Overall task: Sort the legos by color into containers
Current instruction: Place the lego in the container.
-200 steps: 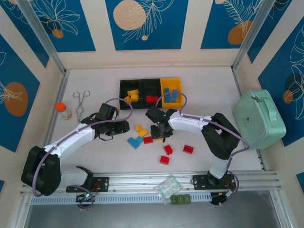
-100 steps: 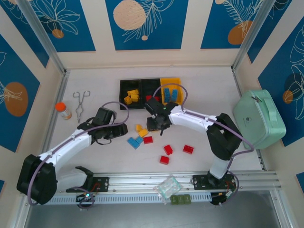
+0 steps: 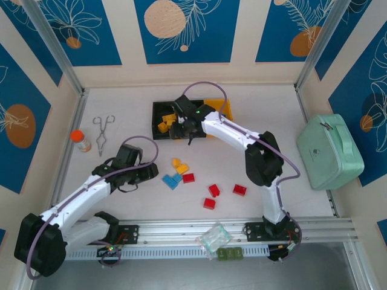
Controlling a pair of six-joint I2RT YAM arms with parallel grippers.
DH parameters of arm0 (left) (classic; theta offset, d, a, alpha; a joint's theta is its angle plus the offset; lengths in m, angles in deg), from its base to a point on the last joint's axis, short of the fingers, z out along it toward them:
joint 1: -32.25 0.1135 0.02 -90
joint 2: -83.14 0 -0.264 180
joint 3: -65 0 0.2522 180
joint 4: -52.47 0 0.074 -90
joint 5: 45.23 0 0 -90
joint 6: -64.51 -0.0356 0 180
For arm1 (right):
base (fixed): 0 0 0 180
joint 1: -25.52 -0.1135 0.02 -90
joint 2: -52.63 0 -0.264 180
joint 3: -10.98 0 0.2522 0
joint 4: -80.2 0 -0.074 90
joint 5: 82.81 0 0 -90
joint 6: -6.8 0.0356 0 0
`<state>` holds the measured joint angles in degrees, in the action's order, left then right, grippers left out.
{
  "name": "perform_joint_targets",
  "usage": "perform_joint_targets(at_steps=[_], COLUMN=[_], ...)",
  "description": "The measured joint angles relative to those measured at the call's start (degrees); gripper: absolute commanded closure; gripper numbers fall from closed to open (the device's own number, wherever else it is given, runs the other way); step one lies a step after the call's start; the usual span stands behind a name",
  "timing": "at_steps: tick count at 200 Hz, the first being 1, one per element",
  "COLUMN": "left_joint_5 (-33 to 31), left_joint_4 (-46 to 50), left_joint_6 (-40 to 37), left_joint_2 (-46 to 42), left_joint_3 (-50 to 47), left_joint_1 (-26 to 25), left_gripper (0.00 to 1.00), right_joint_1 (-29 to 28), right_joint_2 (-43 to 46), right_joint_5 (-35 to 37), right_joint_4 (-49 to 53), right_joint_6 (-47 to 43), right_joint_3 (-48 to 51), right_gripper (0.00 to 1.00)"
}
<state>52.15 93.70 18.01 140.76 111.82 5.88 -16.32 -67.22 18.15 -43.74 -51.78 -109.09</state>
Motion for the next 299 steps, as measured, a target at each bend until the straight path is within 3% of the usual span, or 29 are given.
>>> perform_joint_targets(at_steps=[104, 129, 166, 204, 242, 299], left_joint_5=[0.0, 0.0, 0.1, 0.1, 0.1, 0.1], left_joint_4=[0.2, 0.1, 0.0, -0.2, -0.5, -1.1], left_joint_6=[1.7, 2.0, 2.6, 2.8, 2.8, 2.8], left_joint_2=[-2.9, -2.9, -2.9, -2.9, -2.7, -2.6], left_joint_3=[-2.8, -2.8, -3.1, -3.3, -3.3, -3.3], left_joint_1=[0.0, 0.0, 0.0, 0.0, 0.0, -0.7], left_gripper=[0.40, 0.40, 0.40, 0.40, 0.40, 0.39], right_joint_1=[3.6, 4.3, 4.8, 4.9, 4.8, 3.4], right_joint_2=[-25.0, -27.8, -28.2, -28.2, -26.6, -4.5], right_joint_5=[-1.3, -1.4, -1.8, -1.7, -0.8, 0.1], right_joint_4=[10.4, 11.2, 11.1, 11.1, 11.1, 2.8], right_joint_6=[-0.1, -0.1, 0.1, 0.1, 0.0, -1.0], right_joint_3=[-39.7, -43.1, -44.0, -46.0, -43.4, -11.1], right_gripper=[0.63, 0.61, 0.46, 0.44, 0.46, 0.46])
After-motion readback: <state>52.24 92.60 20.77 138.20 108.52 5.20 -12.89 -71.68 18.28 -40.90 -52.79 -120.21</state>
